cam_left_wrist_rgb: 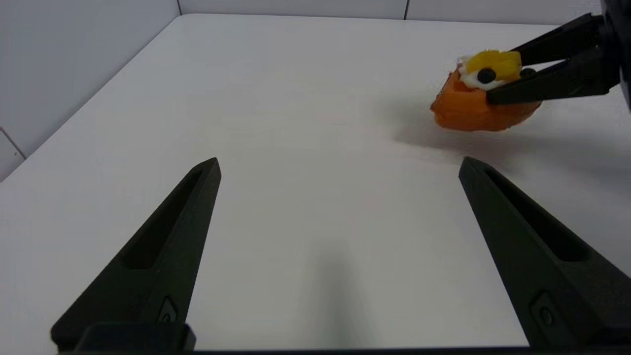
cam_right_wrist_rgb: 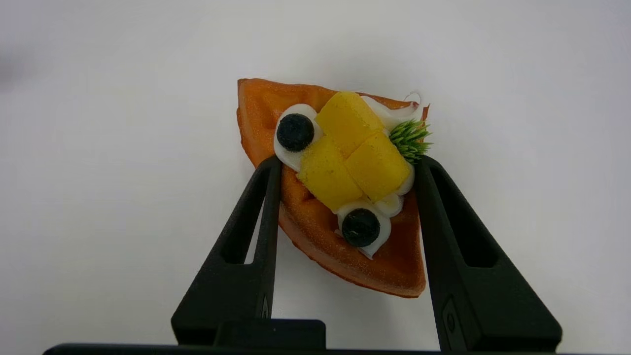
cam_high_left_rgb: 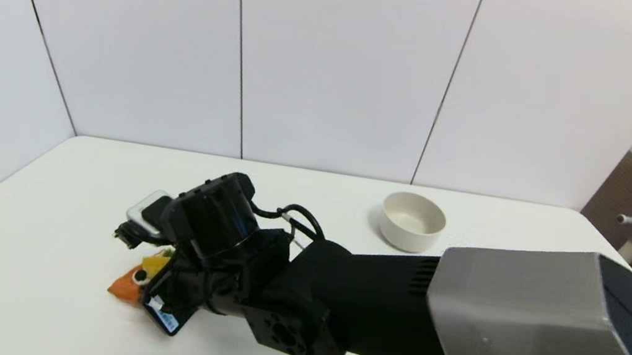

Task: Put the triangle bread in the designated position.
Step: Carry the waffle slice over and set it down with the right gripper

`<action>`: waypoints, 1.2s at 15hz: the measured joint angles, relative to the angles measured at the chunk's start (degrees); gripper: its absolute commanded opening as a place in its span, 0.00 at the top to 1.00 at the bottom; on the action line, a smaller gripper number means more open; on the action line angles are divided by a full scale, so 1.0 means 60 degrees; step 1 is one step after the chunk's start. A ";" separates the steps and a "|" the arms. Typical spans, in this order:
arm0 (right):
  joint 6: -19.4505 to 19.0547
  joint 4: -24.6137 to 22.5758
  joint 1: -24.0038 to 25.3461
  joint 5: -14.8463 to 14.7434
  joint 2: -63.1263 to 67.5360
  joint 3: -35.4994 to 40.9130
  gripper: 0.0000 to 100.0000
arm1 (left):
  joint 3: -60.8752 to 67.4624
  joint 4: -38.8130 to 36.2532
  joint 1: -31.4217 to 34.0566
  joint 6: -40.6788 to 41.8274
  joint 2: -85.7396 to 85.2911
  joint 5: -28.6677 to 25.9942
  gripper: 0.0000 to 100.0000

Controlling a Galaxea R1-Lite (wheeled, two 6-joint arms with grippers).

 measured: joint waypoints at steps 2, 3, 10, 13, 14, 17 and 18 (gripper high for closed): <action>-0.0010 0.0449 -0.0284 -0.0010 -0.0459 -0.0016 1.00 | 0.0000 -0.0004 0.0000 0.0000 0.0000 -0.0004 0.00; -0.0022 0.0811 -0.0471 -0.0018 -0.0715 -0.0024 1.00 | 0.0000 0.0000 0.0000 0.0004 0.0000 0.0000 0.00; -0.0102 0.1987 -0.2314 0.0006 -0.2688 0.1180 1.00 | 0.0000 0.0008 0.0000 0.0000 0.0000 -0.0004 0.00; -0.0124 0.1977 -0.3182 0.0006 -0.3545 0.2341 1.00 | 0.0000 0.0000 0.0000 0.0000 0.0000 -0.0004 0.00; -0.0134 0.1973 -0.3480 0.0010 -0.3795 0.2759 1.00 | 0.0000 0.0000 0.0000 0.0000 0.0000 0.0000 0.00; -0.0165 0.1904 -0.4437 0.0047 -0.4429 0.3907 1.00 | 0.0000 0.0000 0.0000 0.0000 0.0000 0.0000 0.00; -0.0167 0.1904 -0.4736 0.0043 -0.4598 0.4226 1.00 | 0.0000 -0.0004 0.0000 0.0000 0.0000 0.0000 0.00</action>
